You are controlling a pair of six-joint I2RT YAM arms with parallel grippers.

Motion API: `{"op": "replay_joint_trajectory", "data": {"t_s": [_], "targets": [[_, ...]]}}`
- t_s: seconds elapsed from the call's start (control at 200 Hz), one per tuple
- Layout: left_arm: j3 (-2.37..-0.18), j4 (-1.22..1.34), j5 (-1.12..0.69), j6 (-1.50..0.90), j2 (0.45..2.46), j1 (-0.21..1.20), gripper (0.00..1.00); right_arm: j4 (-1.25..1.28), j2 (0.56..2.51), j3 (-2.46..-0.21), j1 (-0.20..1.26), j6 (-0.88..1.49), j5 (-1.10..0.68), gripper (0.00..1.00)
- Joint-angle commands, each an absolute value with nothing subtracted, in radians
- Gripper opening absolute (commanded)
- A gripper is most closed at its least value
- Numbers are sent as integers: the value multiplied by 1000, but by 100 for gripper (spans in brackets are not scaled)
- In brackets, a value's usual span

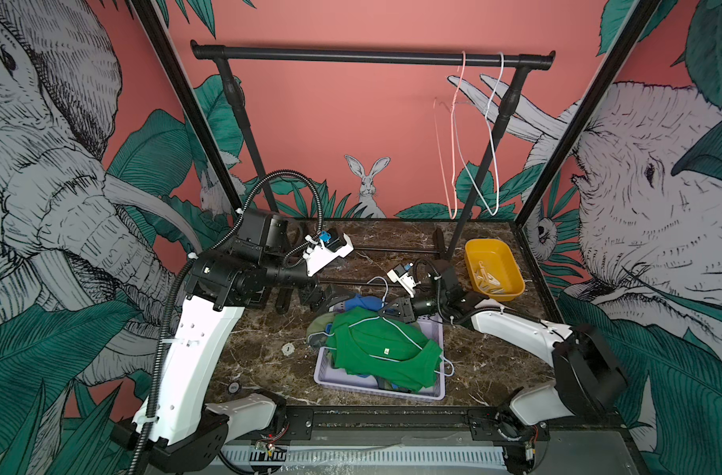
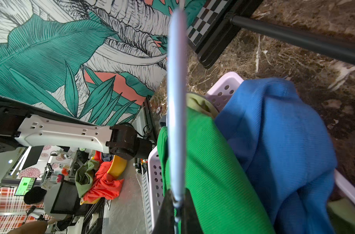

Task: Remove the clothespins securing tank tops to the hanger
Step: Pick up the hanger from the basket, then remove the tank top from the hanger.

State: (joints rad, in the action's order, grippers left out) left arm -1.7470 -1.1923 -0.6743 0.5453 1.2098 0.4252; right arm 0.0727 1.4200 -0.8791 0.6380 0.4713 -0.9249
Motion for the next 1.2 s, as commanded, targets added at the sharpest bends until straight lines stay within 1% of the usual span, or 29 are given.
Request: {"op": "replay_joint_trajectory", "data": {"t_s": [0.0, 0.11, 0.265, 0.335, 0.41, 0.475, 0.61, 0.695, 0.76, 0.89, 1.035, 1.19], "targets": [[-1771, -1127, -585, 471, 1193, 428, 83, -1, 1327, -923, 644, 415, -869, 0], [-1788, -1083, -487, 411, 1193, 428, 78, -81, 1238, -955, 643, 389, -816, 0], [-1739, -1024, -226, 350, 1188, 428, 75, -189, 1122, -996, 644, 365, -734, 0], [-1724, -1058, -172, 361, 1206, 428, 74, -244, 1081, -1022, 644, 344, -678, 0], [-1722, -1134, -228, 382, 1230, 429, 74, -281, 1044, -1043, 644, 336, -620, 0], [-1710, -1177, -281, 385, 1241, 436, 73, -262, 1013, -1044, 644, 353, -593, 0], [-1653, -1127, -336, 371, 1191, 440, 73, -181, 963, -1025, 649, 401, -527, 0], [-1624, -1099, -414, 356, 1162, 439, 74, -156, 957, -1033, 653, 408, -488, 0], [-1613, -1094, -456, 343, 1165, 440, 75, -134, 958, -1043, 661, 414, -478, 0], [-1588, -1071, -513, 327, 1177, 440, 81, -92, 967, -1067, 685, 415, -480, 0], [-1561, -1060, -625, 322, 1193, 440, 81, -53, 996, -1101, 710, 420, -486, 0], [-1539, -1051, -611, 326, 1199, 440, 80, -54, 1015, -1141, 742, 398, -473, 0]]}}
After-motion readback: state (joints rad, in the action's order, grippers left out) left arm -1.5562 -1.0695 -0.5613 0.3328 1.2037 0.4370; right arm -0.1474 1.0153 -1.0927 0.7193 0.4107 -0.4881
